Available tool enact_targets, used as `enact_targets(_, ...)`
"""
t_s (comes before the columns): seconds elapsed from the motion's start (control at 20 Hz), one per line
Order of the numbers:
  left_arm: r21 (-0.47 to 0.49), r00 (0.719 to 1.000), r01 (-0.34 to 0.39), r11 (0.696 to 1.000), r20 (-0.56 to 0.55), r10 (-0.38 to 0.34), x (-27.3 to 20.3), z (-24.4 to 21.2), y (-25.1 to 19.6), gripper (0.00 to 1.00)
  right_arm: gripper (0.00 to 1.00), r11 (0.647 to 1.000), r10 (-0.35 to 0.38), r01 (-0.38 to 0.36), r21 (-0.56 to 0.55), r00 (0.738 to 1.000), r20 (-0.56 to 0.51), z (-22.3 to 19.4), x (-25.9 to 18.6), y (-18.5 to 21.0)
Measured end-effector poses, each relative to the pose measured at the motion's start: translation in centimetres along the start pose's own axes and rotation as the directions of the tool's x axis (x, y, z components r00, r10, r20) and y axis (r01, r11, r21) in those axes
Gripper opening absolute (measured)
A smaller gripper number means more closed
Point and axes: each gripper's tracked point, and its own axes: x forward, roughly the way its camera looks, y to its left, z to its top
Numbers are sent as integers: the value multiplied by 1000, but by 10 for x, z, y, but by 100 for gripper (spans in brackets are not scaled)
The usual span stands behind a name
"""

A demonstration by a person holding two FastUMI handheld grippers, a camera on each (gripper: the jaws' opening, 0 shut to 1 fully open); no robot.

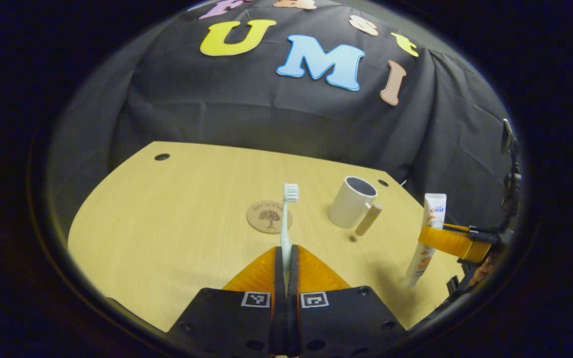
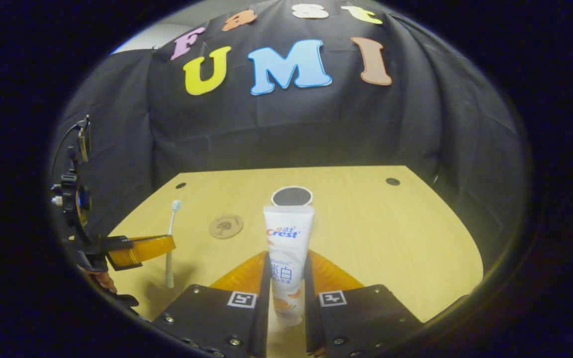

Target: Put the toothbrush and toothpaste on the desktop into the cup, then pick up the cup and place it on the coaster on the desktop.

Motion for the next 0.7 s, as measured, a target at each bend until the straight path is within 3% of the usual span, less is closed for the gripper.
enact_targets(0.3, 23, 988, 52, 998, 147, -55, 8, 55, -19, 8, 30, 1000, 20, -17, -21, 987, 160, 58, 16, 15)
enact_targets(0.5, 54, 965, 85, 995, 243, -96, 14, 91, -29, 8, 30, 1000, 19, -19, -3, 964, 266, 97, 36, 13)
enact_targets(0.7, 66, 935, 111, 992, 331, -127, 17, 124, -47, 7, 30, 999, -26, 14, 39, 944, 327, 119, 58, 1)
